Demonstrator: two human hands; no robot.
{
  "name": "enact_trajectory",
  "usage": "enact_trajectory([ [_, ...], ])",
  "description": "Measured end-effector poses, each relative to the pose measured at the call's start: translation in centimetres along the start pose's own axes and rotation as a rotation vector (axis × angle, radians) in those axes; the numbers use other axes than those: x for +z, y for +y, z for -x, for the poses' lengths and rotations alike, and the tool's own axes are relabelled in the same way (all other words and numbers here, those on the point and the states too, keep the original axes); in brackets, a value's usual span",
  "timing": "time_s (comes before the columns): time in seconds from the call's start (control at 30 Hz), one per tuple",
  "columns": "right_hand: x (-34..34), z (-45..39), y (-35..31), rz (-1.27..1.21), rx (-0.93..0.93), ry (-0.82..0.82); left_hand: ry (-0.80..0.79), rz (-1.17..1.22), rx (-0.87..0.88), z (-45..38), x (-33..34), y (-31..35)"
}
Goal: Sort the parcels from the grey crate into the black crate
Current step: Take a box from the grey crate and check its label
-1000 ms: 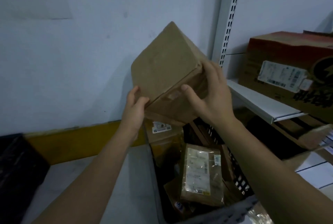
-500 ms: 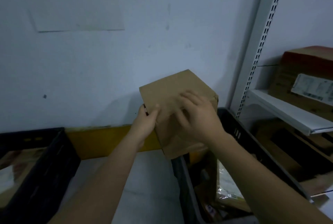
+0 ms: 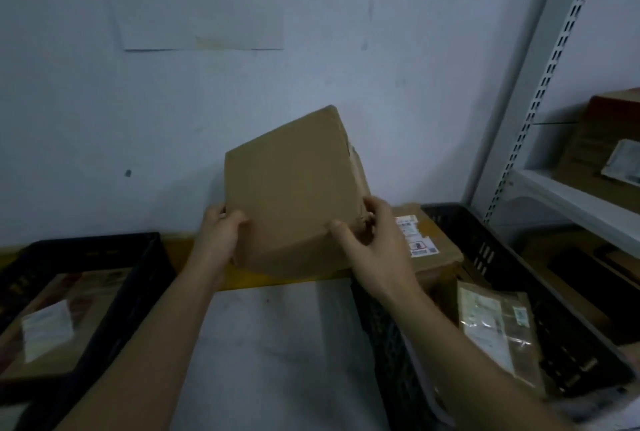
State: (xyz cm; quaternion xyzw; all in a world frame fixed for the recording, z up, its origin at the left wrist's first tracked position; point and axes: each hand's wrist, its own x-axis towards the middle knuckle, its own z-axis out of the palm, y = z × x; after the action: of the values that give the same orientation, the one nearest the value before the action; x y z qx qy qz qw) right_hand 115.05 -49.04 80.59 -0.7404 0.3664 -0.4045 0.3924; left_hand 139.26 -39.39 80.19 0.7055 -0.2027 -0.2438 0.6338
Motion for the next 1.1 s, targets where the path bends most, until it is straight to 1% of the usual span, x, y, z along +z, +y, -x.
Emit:
enact_trajectory([
  [0.07, 3.8, 2.2, 1.5, 0.014, -0.05, -0.049, 0.023, -0.021, -0.034, -0.6, -2.9, -2.4],
  [0.1, 5.4, 3.3, 2.7, 0.023, -0.038, -0.086, 0.028, -0.029, -0.048, -0.5, -4.1, -3.7],
  [0.2, 8.8, 6.7, 6.9, 0.03, 0.085, -0.199, -0.003, -0.121, -0.105, 0.8, -6.4, -7.9],
  [0.3, 10.6, 9.7, 11.0, 0.015, 0.197, -0.288, -0.059, -0.264, -0.2, 1.9, -7.9, -12.7],
  [0.4, 11.5, 11.9, 14.3, 0.025, 0.252, -0.396, -0.133, -0.301, -0.297, 3.1, -8.8, -17.0],
  [0.5, 11.8, 13.3, 15.3, 0.098, 0.236, -0.418, -0.205, -0.247, -0.397, 4.1, -8.6, -19.9],
  [0.6, 11.3, 13.0, 14.8, 0.126, 0.183, -0.387, -0.261, -0.302, -0.404, 4.0, -7.9, -21.7],
  [0.7, 10.9, 12.5, 15.1, 0.17, 0.129, -0.373, -0.275, -0.433, -0.347, 3.3, -7.4, -22.8],
  [0.8, 11.2, 12.5, 15.5, 0.261, 0.058, -0.38, -0.34, -0.6, -0.321, 1.8, -7.4, -23.6],
  [0.87, 11.8, 12.5, 15.1, 0.311, -0.038, -0.387, -0.361, -0.736, -0.297, 1.1, -7.0, -22.3],
  [0.9, 12.2, 12.4, 14.8, 0.332, -0.106, -0.408, -0.369, -0.757, -0.286, 1.0, -6.5, -21.1],
  [1.0, 13.5, 12.5, 14.2, 0.278, -0.271, -0.533, -0.393, -0.597, -0.296, 1.1, -5.3, -17.4],
  [1.03, 13.8, 12.5, 14.3, 0.243, -0.291, -0.522, -0.404, -0.563, -0.288, 1.3, -5.0, -16.7],
  [1.07, 14.0, 12.4, 14.6, 0.226, -0.276, -0.465, -0.423, -0.552, -0.265, 1.6, -4.8, -16.1],
  [1.1, 14.0, 12.2, 15.2, 0.235, -0.212, -0.382, -0.449, -0.555, -0.248, 1.7, -4.8, -16.3],
])
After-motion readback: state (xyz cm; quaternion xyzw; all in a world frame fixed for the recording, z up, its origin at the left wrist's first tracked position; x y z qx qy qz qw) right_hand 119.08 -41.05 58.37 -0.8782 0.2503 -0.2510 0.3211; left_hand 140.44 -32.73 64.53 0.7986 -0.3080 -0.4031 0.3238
